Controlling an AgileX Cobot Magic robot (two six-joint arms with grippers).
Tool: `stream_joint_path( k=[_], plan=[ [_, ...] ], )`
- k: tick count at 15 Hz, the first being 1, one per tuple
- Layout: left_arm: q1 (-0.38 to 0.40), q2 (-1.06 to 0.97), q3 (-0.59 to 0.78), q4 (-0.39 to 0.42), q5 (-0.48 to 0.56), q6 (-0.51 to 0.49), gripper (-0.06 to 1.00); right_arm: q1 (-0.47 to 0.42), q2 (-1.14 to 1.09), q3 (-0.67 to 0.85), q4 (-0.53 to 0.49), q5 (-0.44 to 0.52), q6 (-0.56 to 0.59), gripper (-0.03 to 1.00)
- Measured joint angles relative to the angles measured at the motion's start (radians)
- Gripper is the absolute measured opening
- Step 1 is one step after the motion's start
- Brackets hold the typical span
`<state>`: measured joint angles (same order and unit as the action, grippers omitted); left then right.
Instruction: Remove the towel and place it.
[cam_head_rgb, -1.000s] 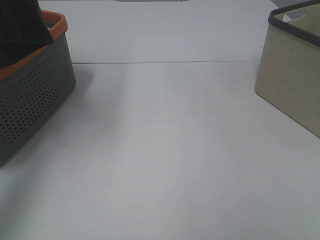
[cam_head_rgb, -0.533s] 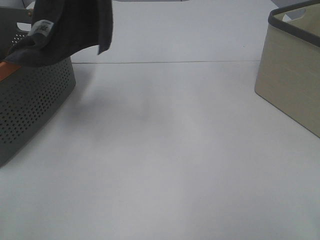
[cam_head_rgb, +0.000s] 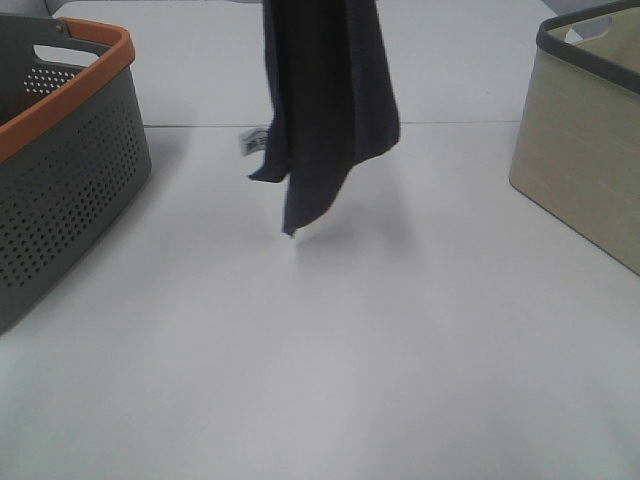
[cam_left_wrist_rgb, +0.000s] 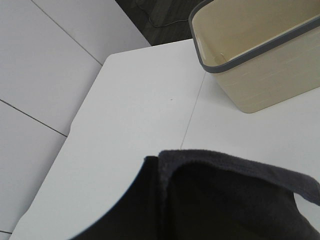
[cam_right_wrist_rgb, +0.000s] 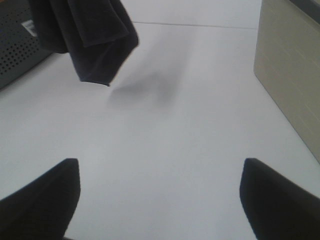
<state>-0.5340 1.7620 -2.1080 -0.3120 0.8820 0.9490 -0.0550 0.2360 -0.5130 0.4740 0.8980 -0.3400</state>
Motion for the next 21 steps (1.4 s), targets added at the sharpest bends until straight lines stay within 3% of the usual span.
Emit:
stream_joint_path(
  k=[7,11,15,21],
  plan=[
    [-0.039,0.016,0.0,0.0,-0.004,-0.022,0.0,0.0,0.0,-0.001,0.044,-0.016,-0.051,0.78],
    [-0.049,0.016,0.0,0.016,-0.002,-0.089,0.0,0.0,0.079,-0.002,0.184,-0.065,-0.178,0.77],
    [-0.049,0.016,0.0,0.016,0.003,-0.148,0.0,0.0,0.246,-0.002,0.364,-0.174,-0.345,0.77],
    [-0.049,0.016,0.0,0.017,-0.044,-0.156,0.0,0.0,0.525,-0.011,0.689,-0.278,-0.689,0.77]
  ],
)
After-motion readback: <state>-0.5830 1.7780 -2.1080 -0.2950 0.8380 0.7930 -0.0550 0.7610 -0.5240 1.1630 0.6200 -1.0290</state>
